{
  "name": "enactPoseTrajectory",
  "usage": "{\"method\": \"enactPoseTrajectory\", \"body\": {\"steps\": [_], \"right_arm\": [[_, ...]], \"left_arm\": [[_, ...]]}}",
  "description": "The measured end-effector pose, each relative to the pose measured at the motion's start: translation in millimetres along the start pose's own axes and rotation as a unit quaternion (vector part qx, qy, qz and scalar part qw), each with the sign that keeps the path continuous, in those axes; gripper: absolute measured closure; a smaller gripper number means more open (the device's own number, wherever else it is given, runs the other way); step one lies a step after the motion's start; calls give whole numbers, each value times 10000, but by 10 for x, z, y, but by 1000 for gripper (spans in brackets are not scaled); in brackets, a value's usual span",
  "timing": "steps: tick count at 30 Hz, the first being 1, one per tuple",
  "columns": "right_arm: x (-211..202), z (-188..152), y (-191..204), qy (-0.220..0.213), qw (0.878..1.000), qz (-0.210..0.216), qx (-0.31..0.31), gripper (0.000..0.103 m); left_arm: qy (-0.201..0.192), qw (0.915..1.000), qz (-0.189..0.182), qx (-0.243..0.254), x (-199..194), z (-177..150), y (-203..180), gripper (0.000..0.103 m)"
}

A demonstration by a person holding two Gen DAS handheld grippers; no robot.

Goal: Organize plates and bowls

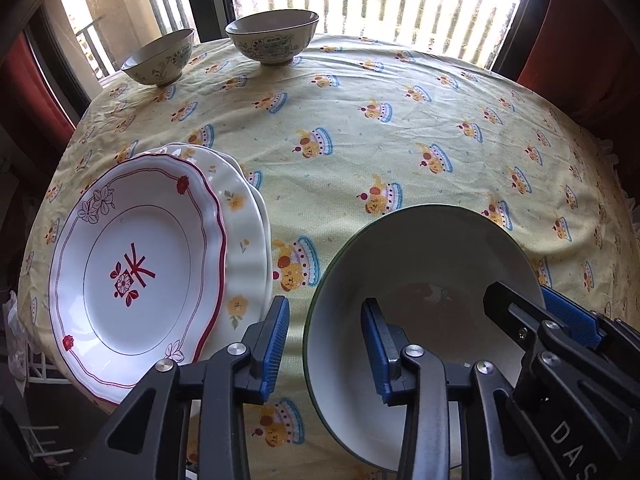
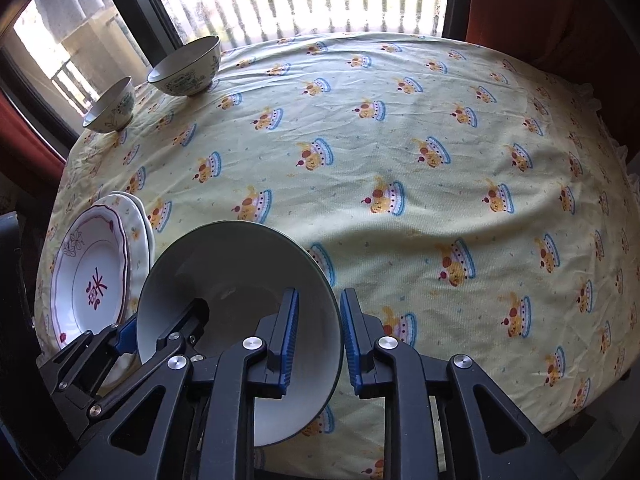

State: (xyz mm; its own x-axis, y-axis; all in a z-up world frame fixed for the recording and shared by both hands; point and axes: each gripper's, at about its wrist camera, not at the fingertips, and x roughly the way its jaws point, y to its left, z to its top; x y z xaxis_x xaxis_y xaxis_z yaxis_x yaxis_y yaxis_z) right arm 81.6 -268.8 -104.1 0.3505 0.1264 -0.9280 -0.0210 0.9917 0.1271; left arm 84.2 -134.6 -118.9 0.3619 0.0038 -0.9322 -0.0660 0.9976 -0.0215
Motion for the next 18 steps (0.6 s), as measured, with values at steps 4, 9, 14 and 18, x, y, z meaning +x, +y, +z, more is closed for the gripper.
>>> {"method": "enactPoseTrajectory", "body": {"steps": [4, 9, 14, 18], "right_arm": [[-50, 18, 7, -160, 9999, 20, 32, 35], [-126, 107, 86, -307, 9995, 13, -88, 34], [-214, 230, 217, -525, 9983, -96, -250, 32], [-252, 359, 352, -622, 9974, -164, -329, 32]], "left_arm": [[-4, 9998, -135, -141, -44, 27, 62, 58], [-209, 9997, -115, -56, -177, 106, 90, 43], [-452, 9989, 40, 100, -272, 251, 153, 41], [-490, 9988, 20, 66, -299, 383, 287, 40]]}}
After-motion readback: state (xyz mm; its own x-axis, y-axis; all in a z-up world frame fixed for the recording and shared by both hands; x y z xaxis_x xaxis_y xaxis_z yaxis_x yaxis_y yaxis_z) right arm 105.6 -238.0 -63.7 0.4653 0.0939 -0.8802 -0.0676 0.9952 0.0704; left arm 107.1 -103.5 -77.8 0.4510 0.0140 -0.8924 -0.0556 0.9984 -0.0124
